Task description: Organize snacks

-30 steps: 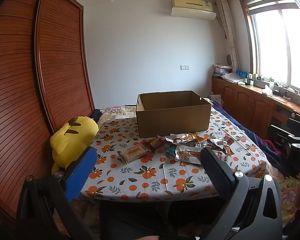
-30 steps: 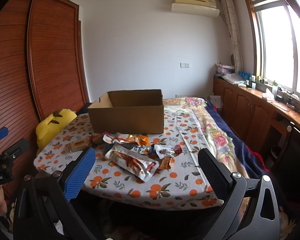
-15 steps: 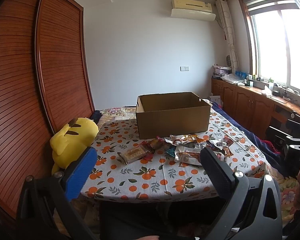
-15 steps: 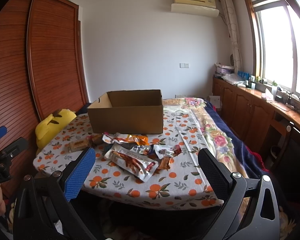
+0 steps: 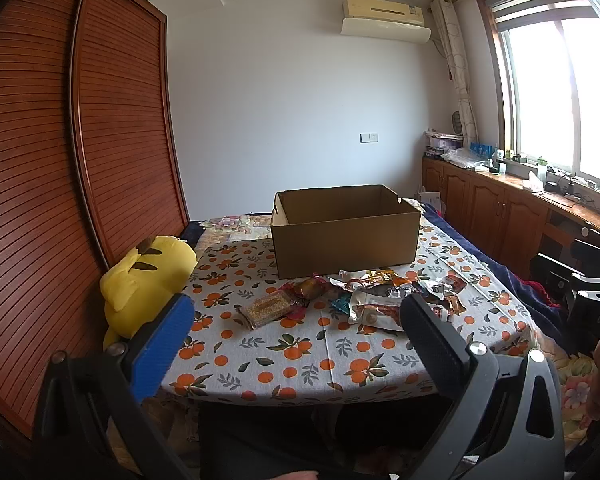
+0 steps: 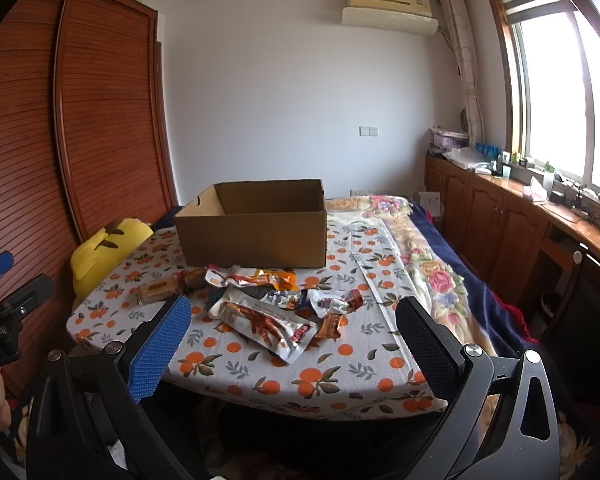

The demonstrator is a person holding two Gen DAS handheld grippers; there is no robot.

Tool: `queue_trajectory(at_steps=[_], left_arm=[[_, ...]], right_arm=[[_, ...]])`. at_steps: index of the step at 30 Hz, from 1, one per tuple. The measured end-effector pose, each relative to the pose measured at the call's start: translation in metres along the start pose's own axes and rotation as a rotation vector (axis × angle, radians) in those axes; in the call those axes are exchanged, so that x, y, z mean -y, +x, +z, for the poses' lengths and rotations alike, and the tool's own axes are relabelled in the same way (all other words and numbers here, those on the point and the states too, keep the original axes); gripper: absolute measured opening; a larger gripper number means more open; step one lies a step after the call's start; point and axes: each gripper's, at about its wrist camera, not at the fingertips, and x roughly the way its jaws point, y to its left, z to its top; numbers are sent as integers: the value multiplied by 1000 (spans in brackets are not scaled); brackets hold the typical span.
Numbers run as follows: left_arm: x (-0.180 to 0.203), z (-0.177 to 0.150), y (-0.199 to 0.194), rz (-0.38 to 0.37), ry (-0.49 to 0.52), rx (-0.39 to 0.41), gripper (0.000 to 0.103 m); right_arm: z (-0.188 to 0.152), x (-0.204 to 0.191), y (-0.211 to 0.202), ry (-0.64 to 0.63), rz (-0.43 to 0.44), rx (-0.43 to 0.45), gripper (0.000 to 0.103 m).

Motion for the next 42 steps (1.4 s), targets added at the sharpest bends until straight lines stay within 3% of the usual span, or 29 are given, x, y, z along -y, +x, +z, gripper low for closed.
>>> queue_trajectory(at_steps=[42], left_arm=[[-1, 5, -2, -1, -4, 2, 103]], right_arm=[[0, 0, -2, -1, -1, 3, 103]])
